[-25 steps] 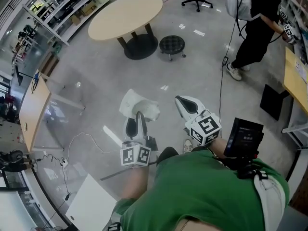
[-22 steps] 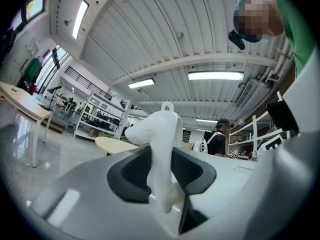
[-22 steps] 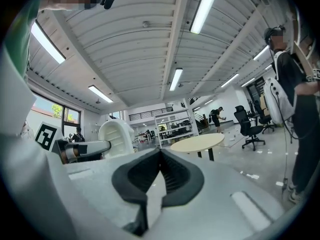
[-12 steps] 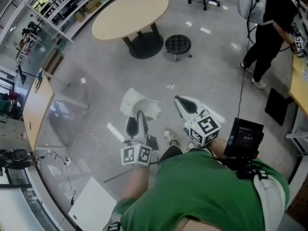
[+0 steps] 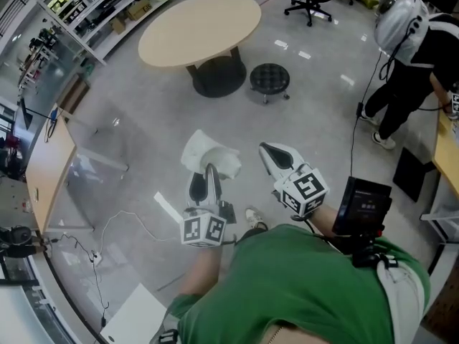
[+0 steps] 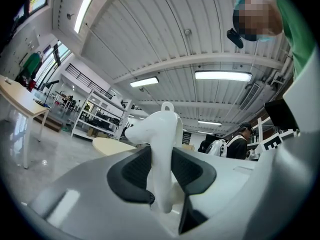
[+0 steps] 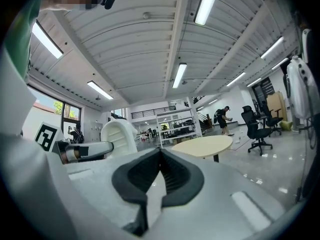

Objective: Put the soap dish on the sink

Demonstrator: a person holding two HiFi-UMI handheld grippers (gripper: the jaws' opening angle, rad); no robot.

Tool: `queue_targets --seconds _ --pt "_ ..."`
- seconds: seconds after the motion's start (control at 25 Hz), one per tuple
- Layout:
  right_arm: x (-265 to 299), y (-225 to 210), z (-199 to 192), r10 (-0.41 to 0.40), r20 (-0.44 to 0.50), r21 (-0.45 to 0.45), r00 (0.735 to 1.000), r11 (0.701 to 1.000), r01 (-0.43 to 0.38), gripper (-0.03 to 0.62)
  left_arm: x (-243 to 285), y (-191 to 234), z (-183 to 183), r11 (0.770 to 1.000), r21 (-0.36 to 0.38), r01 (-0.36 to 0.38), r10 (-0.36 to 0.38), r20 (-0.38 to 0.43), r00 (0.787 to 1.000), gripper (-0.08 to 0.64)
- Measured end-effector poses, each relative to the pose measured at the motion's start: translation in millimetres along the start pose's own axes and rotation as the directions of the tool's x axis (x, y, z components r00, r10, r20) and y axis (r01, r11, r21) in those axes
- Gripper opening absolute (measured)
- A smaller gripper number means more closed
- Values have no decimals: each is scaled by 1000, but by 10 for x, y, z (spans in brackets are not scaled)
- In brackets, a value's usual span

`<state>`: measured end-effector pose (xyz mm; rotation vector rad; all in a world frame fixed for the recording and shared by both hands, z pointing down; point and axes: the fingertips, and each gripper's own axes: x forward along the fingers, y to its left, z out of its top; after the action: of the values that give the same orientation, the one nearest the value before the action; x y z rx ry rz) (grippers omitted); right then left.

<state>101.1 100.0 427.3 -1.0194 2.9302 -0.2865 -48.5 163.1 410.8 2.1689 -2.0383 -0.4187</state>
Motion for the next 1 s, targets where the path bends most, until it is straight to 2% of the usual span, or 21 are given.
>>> queue_targets --seconds 0.48,0.8,1.0 --pt "960 -24 61 -49 3 -22 999 999 49 2 680 711 97 997 -25 72 -72 -1 997 129" --pt "1319 -254 26 -71 -23 -9 997 997 71 2 1065 878 -23 995 -50 83 -85 -39 996 129" --pt "1690 -347 -39 -56 -24 -3 998 998 56 2 1326 1150 -89 997 -43 69 -71 -47 996 129"
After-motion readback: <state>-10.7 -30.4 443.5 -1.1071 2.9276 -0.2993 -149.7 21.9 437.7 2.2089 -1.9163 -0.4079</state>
